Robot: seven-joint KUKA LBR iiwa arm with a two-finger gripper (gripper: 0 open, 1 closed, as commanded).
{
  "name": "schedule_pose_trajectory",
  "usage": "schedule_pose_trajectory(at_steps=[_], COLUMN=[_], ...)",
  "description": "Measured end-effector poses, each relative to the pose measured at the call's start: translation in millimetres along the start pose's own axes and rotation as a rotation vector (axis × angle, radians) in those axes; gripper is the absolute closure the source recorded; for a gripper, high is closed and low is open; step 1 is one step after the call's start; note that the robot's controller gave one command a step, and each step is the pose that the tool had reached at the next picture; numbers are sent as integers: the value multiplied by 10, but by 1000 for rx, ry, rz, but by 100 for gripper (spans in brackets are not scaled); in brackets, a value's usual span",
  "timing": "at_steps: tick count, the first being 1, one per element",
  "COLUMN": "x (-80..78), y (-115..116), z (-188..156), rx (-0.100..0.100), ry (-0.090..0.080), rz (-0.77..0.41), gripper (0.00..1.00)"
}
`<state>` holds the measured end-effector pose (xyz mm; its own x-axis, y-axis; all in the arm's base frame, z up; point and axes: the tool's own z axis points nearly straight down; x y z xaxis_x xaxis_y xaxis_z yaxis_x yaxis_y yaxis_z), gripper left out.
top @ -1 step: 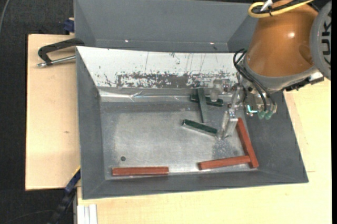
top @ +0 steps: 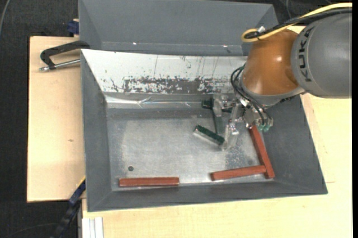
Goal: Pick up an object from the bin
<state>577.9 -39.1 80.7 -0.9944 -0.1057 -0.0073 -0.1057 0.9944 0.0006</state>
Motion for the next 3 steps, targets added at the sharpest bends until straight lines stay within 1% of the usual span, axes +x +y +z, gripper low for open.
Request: schedule_pose_trajectory(at_steps=[1,2,3], x=[167,165,124], y=[355,345,321], z=[99,97,-1436], rx=[-3,-2,3], ry=[7,6,-8], rz=[-342,-341,-314], gripper=[0,100,100])
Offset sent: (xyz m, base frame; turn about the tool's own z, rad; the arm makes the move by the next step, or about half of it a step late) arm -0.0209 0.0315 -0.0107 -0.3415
